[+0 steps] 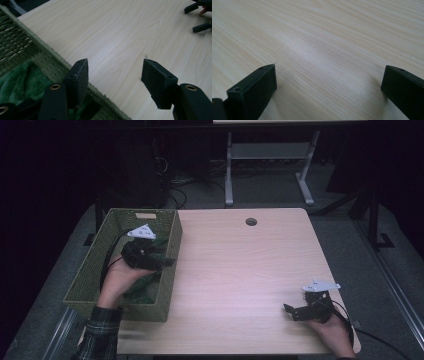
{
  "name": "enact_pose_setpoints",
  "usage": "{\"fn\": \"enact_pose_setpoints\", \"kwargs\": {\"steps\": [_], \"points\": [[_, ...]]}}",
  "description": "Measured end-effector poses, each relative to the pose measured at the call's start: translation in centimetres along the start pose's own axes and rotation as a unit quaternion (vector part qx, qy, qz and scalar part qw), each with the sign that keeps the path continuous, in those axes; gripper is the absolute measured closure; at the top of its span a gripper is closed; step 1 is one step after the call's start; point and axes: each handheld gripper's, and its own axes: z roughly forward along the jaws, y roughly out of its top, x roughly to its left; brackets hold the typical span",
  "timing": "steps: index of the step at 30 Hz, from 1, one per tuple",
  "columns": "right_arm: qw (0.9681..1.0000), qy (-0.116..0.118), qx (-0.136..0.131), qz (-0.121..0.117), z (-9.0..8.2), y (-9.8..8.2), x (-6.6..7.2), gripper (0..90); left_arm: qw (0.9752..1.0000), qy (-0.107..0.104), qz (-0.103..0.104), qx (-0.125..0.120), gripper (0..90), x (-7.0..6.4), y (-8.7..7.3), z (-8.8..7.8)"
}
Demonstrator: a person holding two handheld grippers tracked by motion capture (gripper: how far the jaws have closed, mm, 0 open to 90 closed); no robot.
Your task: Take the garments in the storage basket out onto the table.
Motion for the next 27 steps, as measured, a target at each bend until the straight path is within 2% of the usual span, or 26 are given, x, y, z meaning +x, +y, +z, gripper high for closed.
{"fn": "enact_pose_setpoints", "kwargs": {"steps": [6, 15, 27], "points": [[1.0000, 0.000, 0.000, 0.000, 0.0, 0.0, 0.0, 0.0, 0.9998, 0.010, -0.017, -0.001, 45.0, 0.9, -0.8, -0.8], [1.0000, -0.001, 0.000, 0.001, 0.0, 0.0, 0.0, 0.0, 0.9992, 0.024, -0.031, 0.012, 48.3, 2.4, -2.1, -1.4], [1.0000, -0.001, 0.000, 0.001, 0.0, 0.0, 0.0, 0.0, 0.9971, 0.046, -0.046, 0.038, 49.0, 4.1, -3.8, -0.4]]}}
